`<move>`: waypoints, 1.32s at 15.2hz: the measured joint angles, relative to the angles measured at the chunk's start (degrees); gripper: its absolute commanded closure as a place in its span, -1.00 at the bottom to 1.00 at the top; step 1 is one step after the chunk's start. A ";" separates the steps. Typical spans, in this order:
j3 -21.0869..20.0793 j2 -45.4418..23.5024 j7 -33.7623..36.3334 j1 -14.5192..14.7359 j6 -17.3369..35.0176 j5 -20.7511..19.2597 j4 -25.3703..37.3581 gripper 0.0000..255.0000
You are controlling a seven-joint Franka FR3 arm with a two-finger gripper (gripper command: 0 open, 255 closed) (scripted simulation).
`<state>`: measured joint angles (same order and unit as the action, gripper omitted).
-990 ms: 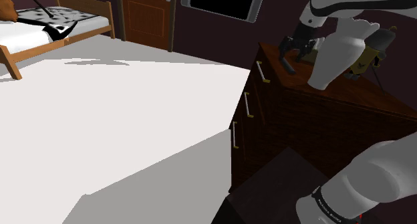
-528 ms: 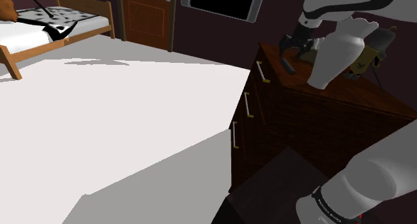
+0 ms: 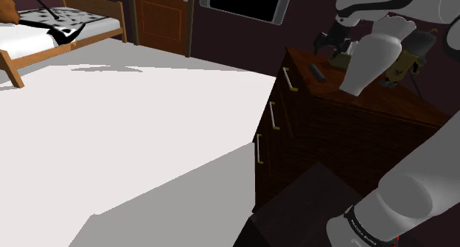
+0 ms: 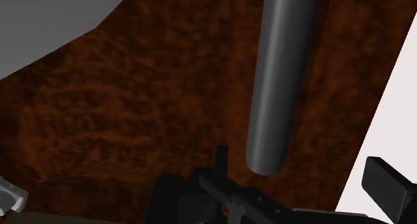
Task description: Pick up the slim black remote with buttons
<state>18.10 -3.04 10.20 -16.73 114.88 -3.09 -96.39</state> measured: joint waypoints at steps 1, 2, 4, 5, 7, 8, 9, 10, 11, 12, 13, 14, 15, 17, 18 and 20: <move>0.01 0.78 0.27 0.00 0.95 -0.33 -0.68 -1.00; 0.27 -0.85 -0.06 -0.35 2.21 0.34 -1.95 -1.00; 0.27 -2.29 0.12 -0.41 3.68 0.56 -4.11 -1.00; 0.31 -2.17 0.16 -0.43 4.58 0.49 -5.44 -1.00; 0.22 -2.34 0.49 -0.32 6.17 0.42 -7.11 -1.00; 0.20 -2.39 0.56 -0.30 6.38 0.42 -7.29 1.00; 0.13 -2.31 0.59 -0.23 6.53 0.51 -7.32 1.00; 0.02 -2.15 0.63 -0.13 6.65 0.54 -7.22 1.00; 0.03 -2.16 0.62 -0.15 6.61 0.52 -7.19 1.00; 0.05 -2.17 0.59 -0.17 6.55 0.51 -7.16 1.00; 0.05 -2.15 0.62 -0.16 6.59 0.49 -7.21 1.00; 0.05 -2.16 0.63 -0.16 6.57 0.49 -7.19 1.00; 0.05 -2.19 0.71 -0.15 6.50 0.46 -7.13 1.00; 0.06 -2.24 0.77 -0.14 6.40 0.45 -7.06 1.00; 0.06 -2.13 0.75 -0.14 6.59 0.42 -7.23 1.00; 0.13 -2.23 0.63 -0.22 5.66 0.40 -6.58 1.00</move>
<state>18.23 -5.27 10.83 -16.95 120.54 -2.69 -102.97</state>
